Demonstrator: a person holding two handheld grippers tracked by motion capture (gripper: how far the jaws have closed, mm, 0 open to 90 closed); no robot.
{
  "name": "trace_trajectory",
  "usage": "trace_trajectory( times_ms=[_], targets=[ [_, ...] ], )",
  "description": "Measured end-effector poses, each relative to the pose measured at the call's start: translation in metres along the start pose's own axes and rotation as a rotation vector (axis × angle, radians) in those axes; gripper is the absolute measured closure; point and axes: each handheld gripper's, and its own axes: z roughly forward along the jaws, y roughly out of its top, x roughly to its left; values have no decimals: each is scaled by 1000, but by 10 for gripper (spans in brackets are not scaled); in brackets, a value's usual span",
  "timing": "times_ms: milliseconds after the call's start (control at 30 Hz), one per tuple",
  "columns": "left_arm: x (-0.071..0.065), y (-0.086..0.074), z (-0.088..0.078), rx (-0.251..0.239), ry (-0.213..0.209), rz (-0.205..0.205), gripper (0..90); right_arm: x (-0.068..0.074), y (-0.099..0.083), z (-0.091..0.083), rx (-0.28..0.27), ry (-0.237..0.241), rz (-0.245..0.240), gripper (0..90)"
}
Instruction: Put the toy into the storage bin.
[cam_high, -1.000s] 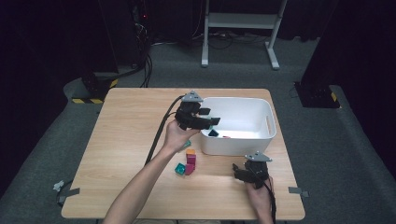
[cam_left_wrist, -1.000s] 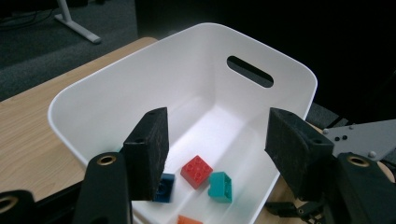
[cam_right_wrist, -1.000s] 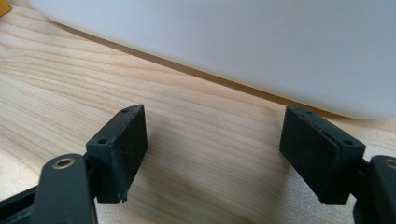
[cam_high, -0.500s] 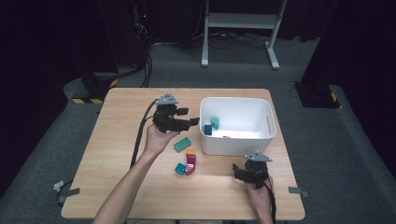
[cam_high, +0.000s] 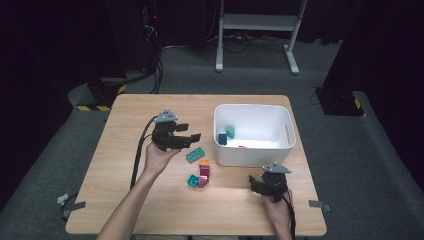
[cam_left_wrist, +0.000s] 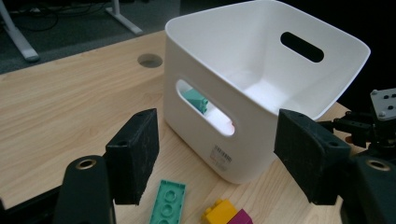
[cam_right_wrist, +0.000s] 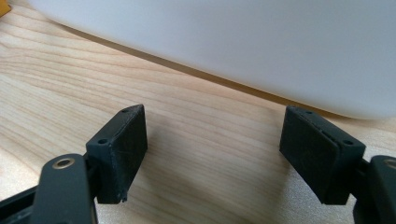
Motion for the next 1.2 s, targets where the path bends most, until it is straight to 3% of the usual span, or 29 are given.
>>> trace_trajectory(
  times_ms=[367,633,767,1200],
  targets=[
    [11,-22,-1,27,38,-23,311,0,0,0,0,0,0,230],
    [17,-43,10,77,61,-25,306,0,0,0,0,0,0,230],
    [20,-51,14,72,69,-35,318,0,0,0,0,0,0,230],
    [28,-81,40,122,98,-47,326,0,0,0,0,0,0,230]
  ],
)
